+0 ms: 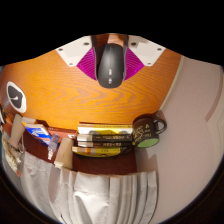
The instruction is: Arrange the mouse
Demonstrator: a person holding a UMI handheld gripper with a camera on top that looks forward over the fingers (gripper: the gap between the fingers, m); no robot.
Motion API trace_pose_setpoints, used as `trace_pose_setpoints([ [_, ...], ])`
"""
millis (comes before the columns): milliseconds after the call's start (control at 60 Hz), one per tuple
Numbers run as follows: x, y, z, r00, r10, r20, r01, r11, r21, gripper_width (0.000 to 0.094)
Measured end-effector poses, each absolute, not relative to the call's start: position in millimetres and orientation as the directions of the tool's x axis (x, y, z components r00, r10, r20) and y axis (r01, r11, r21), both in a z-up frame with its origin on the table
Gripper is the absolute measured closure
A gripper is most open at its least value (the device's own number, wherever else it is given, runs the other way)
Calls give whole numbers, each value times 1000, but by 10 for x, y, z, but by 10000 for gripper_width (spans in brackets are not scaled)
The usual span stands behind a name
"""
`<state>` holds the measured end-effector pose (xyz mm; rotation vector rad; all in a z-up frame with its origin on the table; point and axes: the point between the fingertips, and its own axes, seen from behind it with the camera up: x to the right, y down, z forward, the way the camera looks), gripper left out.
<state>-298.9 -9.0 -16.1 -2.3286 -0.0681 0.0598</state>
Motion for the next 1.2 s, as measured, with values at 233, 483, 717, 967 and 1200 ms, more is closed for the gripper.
trace_pose_setpoints([
  [233, -2989, -94, -153, 991, 130, -4, 92, -717, -691, 592],
  [483, -2224, -128, 815, 994, 106, -15, 57, -641, -766, 589],
  [717, -608, 32, 1942, 1000, -15, 14, 4, -519, -855, 588],
  [967, 1162, 288, 1764, 987, -141, 70, -19, -546, -837, 591],
  [1200, 2076, 424, 694, 979, -196, 60, -83, -648, -757, 592],
])
